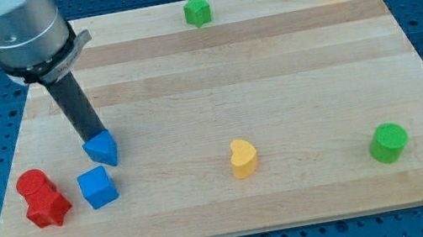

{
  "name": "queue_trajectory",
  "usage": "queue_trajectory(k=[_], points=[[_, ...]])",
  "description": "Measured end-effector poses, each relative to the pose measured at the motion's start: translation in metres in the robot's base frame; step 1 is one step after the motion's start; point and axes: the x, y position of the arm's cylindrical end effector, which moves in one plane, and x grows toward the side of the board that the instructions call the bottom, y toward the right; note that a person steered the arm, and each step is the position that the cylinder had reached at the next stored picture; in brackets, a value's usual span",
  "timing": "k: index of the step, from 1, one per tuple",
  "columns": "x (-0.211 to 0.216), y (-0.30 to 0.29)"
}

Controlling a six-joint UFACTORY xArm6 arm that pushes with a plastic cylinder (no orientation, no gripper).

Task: Move the blue triangle top left to the blue cube

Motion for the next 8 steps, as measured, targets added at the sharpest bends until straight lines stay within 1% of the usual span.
queue_trajectory(k=[1, 2, 3, 5, 6, 7, 8], points=[[-0.022, 0.006], [-0.030, 0.026], [-0.013, 0.032], [0.031, 0.004], [0.031, 0.007], [0.049, 0.009], [0.057, 0.009]])
